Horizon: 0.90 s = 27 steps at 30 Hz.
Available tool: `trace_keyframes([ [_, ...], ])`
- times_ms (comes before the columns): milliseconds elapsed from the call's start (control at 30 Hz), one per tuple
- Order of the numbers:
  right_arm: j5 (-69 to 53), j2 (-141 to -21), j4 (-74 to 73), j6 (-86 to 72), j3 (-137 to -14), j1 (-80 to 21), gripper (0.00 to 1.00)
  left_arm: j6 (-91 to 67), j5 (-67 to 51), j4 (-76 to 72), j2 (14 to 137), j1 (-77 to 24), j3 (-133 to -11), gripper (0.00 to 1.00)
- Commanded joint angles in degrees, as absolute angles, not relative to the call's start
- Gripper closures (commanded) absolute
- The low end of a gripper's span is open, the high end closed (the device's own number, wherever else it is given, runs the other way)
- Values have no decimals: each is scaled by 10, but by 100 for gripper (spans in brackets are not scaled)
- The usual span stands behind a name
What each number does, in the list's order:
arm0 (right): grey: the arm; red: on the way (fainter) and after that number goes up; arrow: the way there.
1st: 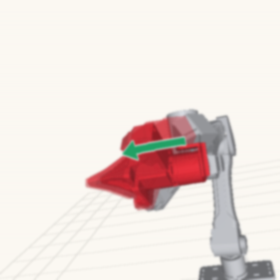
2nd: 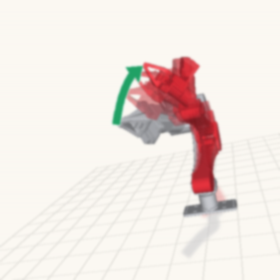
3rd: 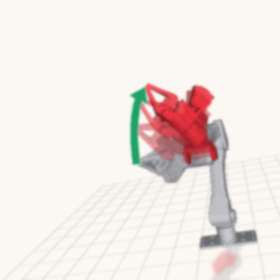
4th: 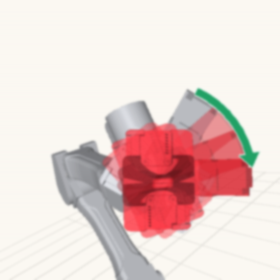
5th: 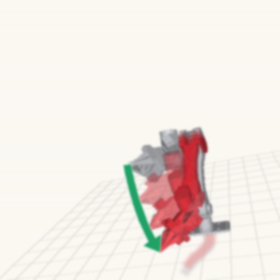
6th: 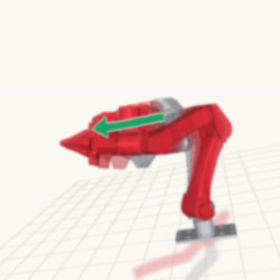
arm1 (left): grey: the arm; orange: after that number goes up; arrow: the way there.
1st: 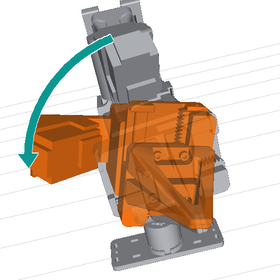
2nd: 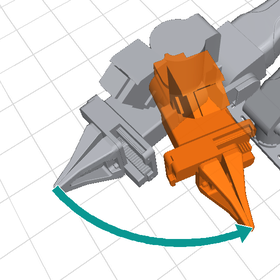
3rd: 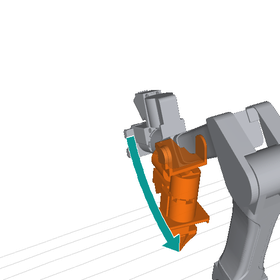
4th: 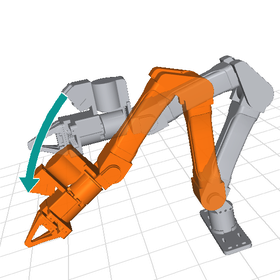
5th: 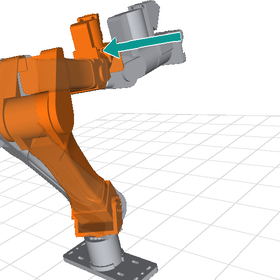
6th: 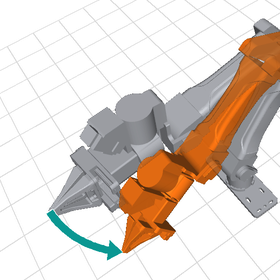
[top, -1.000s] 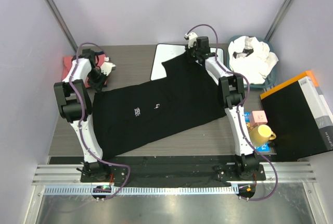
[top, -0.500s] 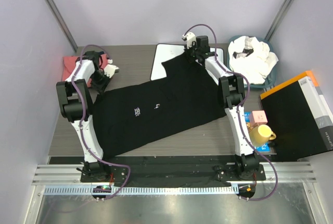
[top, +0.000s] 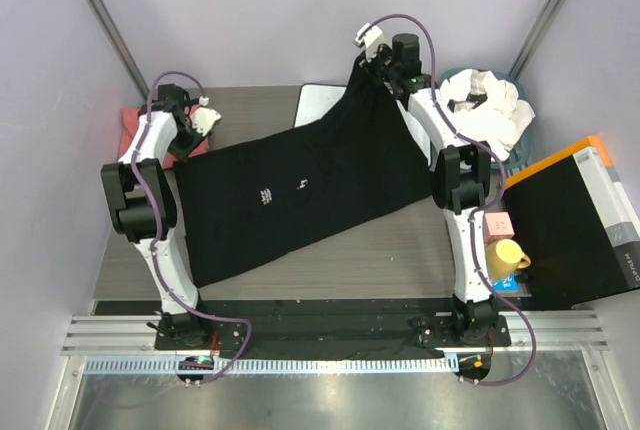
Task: Fold and stack the t-shirts
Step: Grap the side of the flattened tshirt furthest away from the robot with both arms
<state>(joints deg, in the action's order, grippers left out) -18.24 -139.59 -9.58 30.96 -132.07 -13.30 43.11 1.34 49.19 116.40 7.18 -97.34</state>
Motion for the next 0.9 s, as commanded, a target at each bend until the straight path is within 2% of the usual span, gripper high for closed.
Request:
trace_keyframes([
  [0,-191,-1346,-69,343,-1314,-121,99,448,45,461,1116,73,-972,100],
  [67,-204,-1334,-82,352,-1294,-119,99,454,45,462,1112,73,-968,100],
  [233,-228,-1244,-112,403,-1155,-111,99,467,8,490,1083,71,-937,100],
  [333,-236,-1212,-132,409,-1123,-98,99,475,-24,519,1072,70,-924,100],
  [567,-255,-1165,-199,444,-1085,-82,99,518,-94,640,1066,64,-931,100],
  [867,-295,-1155,-344,533,-1085,-71,99,584,-105,809,1107,55,-962,100],
])
